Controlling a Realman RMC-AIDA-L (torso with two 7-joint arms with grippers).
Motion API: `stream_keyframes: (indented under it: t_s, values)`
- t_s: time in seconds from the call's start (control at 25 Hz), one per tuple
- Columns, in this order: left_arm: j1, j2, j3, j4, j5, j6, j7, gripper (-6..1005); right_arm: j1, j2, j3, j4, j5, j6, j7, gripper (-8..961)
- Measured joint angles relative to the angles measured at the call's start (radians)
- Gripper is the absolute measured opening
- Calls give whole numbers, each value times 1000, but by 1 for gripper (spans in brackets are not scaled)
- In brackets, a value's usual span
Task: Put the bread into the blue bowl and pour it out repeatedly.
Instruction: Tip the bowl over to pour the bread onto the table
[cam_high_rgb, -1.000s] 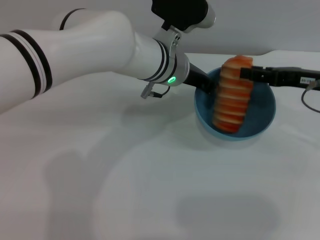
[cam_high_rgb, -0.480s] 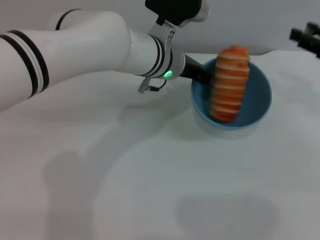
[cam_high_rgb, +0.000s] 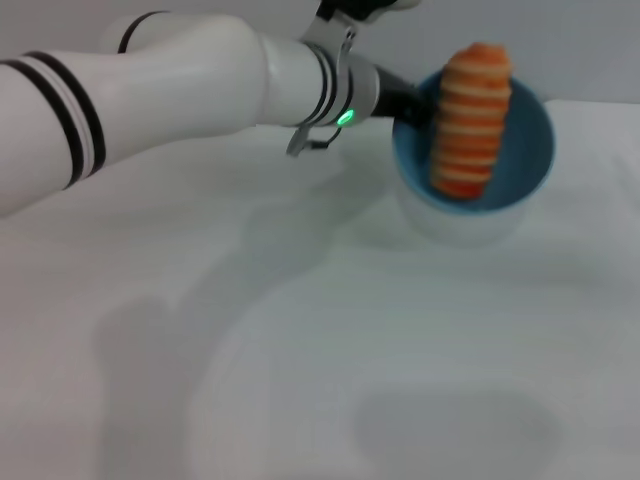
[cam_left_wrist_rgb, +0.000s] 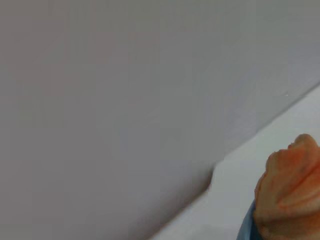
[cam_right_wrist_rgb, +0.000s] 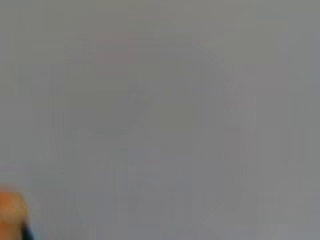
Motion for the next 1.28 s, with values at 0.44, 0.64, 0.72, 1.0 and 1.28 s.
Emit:
stream_keyframes:
  t_s: [0.44,0.64,0.72,1.0,1.28]
  values:
    - [-99,-6,73,-38,3,-179,208,0,-98,4,23,208,348,-44,-317,530]
    - [-113,-8,88,-44,3,-205,325,0,-133,4,28,278,499,-145,-458,529]
    - [-117,-10,105,-42,3,-220,377,0,-144,4,31,310,576,-203,-528,529]
    - [-168,-11,123,-47,3,-220,406,0,-162,3,32,415,769,-332,-690,529]
    - [-177,-12,116,-62,0,-230,411,0,-163,-1,31,461,783,-317,-667,529]
